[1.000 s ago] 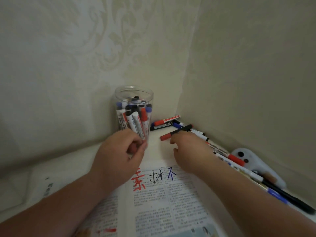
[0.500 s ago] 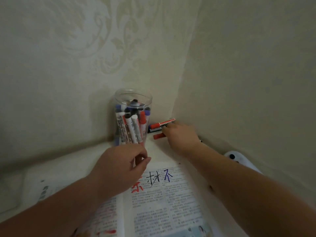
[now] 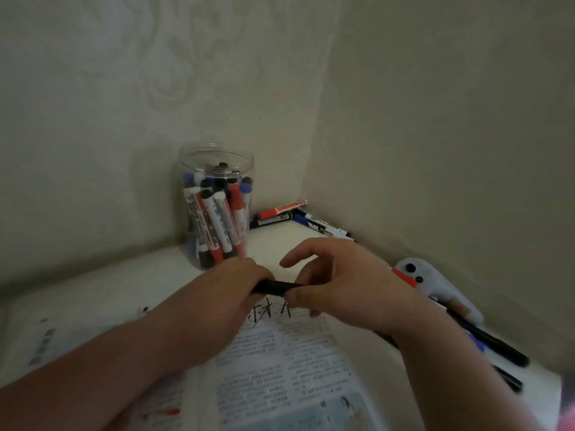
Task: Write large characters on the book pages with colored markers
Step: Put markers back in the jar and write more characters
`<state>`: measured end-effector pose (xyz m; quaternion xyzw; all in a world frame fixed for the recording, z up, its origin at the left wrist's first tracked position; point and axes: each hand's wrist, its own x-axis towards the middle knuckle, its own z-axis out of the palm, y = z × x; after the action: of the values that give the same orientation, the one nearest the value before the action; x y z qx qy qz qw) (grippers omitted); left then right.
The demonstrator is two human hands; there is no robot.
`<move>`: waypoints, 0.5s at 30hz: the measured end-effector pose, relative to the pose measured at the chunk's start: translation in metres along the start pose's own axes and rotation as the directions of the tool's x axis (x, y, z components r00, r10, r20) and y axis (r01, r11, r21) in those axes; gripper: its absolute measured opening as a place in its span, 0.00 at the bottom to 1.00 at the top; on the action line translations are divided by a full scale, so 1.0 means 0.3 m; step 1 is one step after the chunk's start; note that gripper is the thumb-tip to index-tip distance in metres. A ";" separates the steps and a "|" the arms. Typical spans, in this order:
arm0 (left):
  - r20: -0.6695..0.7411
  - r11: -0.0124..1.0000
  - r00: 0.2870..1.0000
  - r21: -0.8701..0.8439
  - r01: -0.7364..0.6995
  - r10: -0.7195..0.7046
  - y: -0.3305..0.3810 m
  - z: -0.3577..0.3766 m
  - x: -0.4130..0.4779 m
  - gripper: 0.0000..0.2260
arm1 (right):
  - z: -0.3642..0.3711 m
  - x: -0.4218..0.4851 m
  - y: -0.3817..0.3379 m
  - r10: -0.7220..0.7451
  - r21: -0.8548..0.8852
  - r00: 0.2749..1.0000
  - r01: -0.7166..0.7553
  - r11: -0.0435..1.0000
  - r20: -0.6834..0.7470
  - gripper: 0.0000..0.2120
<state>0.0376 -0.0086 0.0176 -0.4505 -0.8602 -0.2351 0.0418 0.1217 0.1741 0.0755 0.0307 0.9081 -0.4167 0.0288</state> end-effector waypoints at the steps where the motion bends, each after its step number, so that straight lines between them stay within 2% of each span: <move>1: -0.019 1.000 1.000 -0.011 -0.001 0.001 0.000 0.000 -0.005 0.10 | -0.007 -0.005 0.014 -0.028 0.092 1.000 0.027 0.995 0.008 0.12; 3: -0.077 0.997 0.994 0.026 -0.072 0.074 -0.020 0.007 -0.011 0.13 | 0.006 0.002 0.040 -0.073 0.194 0.997 0.079 0.978 -0.039 0.09; 6: -0.115 0.990 0.986 0.090 -0.112 0.122 -0.007 0.019 0.001 0.16 | 0.039 0.035 0.068 -0.059 0.239 0.986 0.096 0.966 -0.159 0.04; 8: -0.097 0.997 0.993 -0.033 -0.069 0.065 0.002 0.014 0.010 0.12 | 0.044 0.050 0.080 -0.053 0.370 0.981 0.120 0.921 -0.186 0.02; 9: -0.078 0.990 0.996 -0.131 -0.059 0.049 0.000 0.013 0.013 0.10 | 0.043 0.052 0.083 -0.084 0.465 0.978 0.164 0.870 -0.189 0.01; 11: -0.128 0.966 0.989 -0.237 -0.100 0.071 -0.011 0.007 0.007 0.10 | 0.055 0.051 0.085 -0.196 0.604 0.960 0.279 0.747 -0.201 0.01; 12: -0.132 0.960 0.989 -0.264 -0.098 0.065 -0.020 0.006 -0.002 0.11 | 0.067 0.049 0.083 -0.233 0.614 0.950 0.311 0.725 -0.207 0.03; 15: -0.133 0.951 0.990 -0.301 -0.073 0.034 -0.036 0.016 -0.015 0.13 | 0.102 0.050 0.070 -0.234 0.525 0.944 0.325 0.787 -0.232 0.05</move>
<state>0.0324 -0.0152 0.0081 -0.4591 -0.7966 -0.3921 0.0325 0.1091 0.1652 0.0386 -0.0651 0.7409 -0.6586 -0.1140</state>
